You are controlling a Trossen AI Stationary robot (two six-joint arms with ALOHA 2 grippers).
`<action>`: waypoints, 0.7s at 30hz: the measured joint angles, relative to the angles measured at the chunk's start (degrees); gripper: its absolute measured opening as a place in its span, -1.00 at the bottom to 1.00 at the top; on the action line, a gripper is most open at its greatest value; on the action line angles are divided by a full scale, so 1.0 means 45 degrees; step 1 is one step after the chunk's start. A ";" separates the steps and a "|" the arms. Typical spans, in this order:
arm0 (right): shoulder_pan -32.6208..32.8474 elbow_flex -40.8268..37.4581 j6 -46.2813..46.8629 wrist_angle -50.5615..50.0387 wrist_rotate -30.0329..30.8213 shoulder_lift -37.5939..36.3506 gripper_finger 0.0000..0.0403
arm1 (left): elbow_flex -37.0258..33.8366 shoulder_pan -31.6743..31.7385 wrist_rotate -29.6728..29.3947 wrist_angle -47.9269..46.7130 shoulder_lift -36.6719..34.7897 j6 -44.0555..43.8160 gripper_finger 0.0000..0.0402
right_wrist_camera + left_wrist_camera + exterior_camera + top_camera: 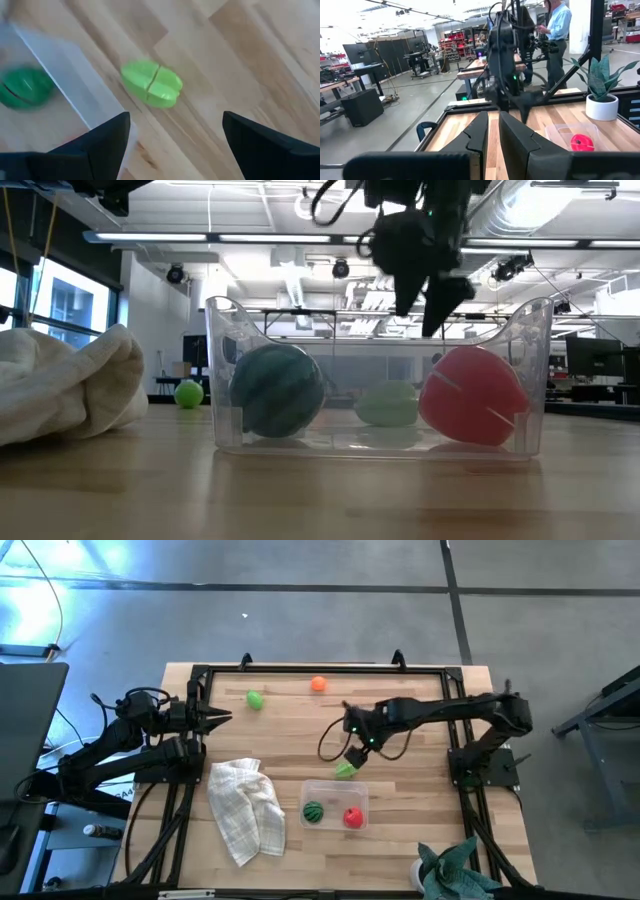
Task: Pick and placing Produce into tupperware
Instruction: Put the green starfruit into the transparent bin
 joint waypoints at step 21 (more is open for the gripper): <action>0.0015 0.0000 -1.2600 0.1647 0.0039 0.1776 0.52 | 0.0000 0.0000 -0.0003 0.0000 -0.0005 0.0003 -0.81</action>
